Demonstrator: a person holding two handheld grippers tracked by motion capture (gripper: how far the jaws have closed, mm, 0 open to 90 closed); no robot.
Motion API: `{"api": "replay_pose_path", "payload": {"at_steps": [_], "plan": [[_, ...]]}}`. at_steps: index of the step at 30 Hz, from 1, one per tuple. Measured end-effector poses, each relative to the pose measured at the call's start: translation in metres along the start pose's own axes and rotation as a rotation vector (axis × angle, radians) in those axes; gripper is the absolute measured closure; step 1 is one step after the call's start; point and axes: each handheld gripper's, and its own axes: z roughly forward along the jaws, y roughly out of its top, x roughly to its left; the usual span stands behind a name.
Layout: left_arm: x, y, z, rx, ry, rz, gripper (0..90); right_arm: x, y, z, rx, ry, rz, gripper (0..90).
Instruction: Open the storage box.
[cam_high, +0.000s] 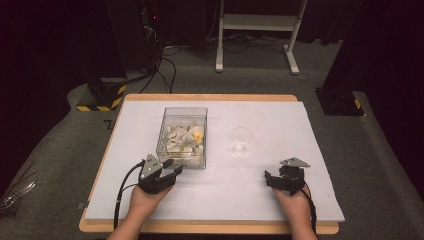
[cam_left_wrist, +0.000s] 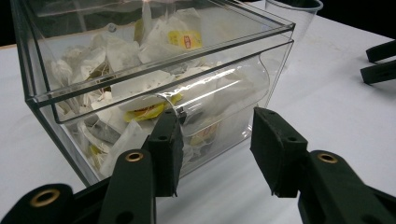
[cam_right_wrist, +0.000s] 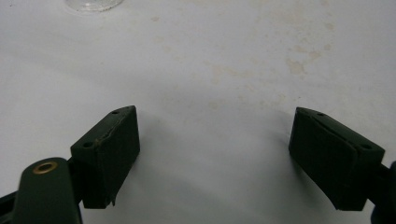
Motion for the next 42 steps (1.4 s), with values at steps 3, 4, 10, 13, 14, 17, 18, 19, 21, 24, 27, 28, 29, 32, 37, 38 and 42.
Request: {"api": "replay_pose_path", "payload": {"at_steps": [3,4,10,13,14,17,18,19,21,24,27,28,29,32,37,38,42], "plan": [[0.000,-0.001,-0.002,0.000,-0.003,0.001,54.1,0.000,0.000,0.000,0.000,0.000,0.000,16.3],[-0.001,-0.001,-0.002,-0.001,-0.003,0.000,54.1,0.000,0.000,0.000,0.000,-0.001,-0.001,16.3],[-0.002,-0.002,-0.004,0.002,-0.007,-0.003,54.3,0.000,0.000,0.000,0.000,-0.001,0.000,16.3],[-0.003,-0.002,-0.005,0.002,-0.005,0.000,54.5,0.000,0.000,0.000,0.000,-0.001,-0.001,16.3],[-0.003,-0.002,-0.006,0.001,-0.004,0.001,54.9,0.000,0.000,0.000,0.000,-0.001,-0.001,16.3],[-0.004,-0.003,-0.007,0.004,-0.003,0.005,55.6,0.000,0.000,0.000,0.000,-0.001,-0.001,16.3],[-0.004,-0.003,-0.007,0.004,-0.002,0.004,55.8,0.000,0.000,0.000,0.000,-0.001,-0.001,16.3],[-0.004,-0.003,-0.008,0.004,-0.002,0.006,55.8,0.000,0.000,0.000,0.000,-0.001,-0.001,16.3],[-0.005,-0.004,-0.009,0.003,-0.002,0.007,55.8,0.000,0.000,0.000,0.000,-0.001,0.000,16.3],[-0.005,-0.005,-0.010,0.001,-0.007,0.007,56.1,0.000,0.000,0.000,0.000,-0.001,0.000,16.3],[-0.006,-0.005,-0.011,0.004,-0.007,0.012,56.3,0.000,0.000,0.000,0.000,-0.001,-0.001,16.3],[-0.006,-0.005,-0.011,0.004,-0.007,0.012,56.4,0.000,0.000,0.000,0.000,-0.001,-0.001,16.3],[-0.006,-0.005,-0.012,0.005,-0.007,0.015,56.5,0.000,0.000,0.000,0.000,-0.001,-0.001,16.3],[-0.008,-0.006,-0.013,0.003,-0.009,0.012,56.7,0.000,0.000,0.000,0.000,-0.001,-0.001,16.3],[-0.009,-0.007,-0.015,0.005,-0.007,0.014,57.1,0.000,0.000,0.000,0.000,-0.002,-0.002,16.3],[-0.009,-0.007,-0.016,0.006,-0.007,0.015,57.1,0.000,0.000,0.000,0.000,-0.002,-0.002,16.3],[-0.011,-0.008,-0.017,0.005,-0.005,0.010,57.4,0.000,0.000,0.000,0.000,-0.002,-0.001,16.3]]}}
